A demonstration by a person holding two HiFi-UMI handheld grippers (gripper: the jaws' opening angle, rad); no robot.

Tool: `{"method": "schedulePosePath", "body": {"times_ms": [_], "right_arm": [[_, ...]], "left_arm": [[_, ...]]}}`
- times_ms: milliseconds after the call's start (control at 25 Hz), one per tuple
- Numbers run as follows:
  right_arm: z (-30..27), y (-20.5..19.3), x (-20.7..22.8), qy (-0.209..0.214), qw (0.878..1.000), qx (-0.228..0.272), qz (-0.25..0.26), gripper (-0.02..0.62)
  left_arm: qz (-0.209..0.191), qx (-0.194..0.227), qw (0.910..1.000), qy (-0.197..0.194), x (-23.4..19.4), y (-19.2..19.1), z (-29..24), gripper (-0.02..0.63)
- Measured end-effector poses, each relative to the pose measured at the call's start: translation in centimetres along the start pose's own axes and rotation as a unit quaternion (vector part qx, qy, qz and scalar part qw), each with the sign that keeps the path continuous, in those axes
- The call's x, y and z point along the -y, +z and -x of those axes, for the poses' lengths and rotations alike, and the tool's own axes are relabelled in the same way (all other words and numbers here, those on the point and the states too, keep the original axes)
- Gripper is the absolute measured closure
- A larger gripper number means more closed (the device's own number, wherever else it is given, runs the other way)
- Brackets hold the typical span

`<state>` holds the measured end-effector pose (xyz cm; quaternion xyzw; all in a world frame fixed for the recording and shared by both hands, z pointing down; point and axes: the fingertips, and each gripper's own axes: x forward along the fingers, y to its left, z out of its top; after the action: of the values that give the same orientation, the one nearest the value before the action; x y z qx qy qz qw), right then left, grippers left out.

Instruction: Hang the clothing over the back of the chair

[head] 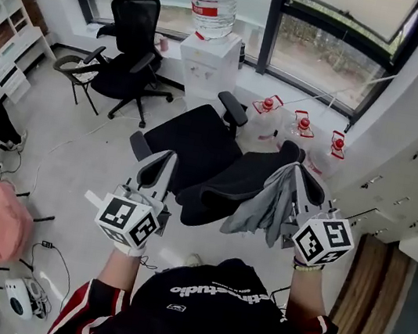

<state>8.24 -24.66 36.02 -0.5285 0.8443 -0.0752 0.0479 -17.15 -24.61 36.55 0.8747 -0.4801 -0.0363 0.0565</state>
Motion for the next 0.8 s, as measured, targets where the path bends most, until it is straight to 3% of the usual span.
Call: {"method": "schedulePosePath", "body": {"times_ms": [240,800], "right_arm": [[-1.1,-0.1,0.1,0.006,1.0,-0.013,0.004,0.58],[-6.4,0.6,1.3,0.092,0.995,-0.033,0.023,0.58]], "left_arm": [[0.011,0.005,0.9999,0.002,-1.1,0.0,-1.1,0.581],[0.014,0.008,0.9996,0.024,-0.6,0.0,-5.0,0.581]]}}
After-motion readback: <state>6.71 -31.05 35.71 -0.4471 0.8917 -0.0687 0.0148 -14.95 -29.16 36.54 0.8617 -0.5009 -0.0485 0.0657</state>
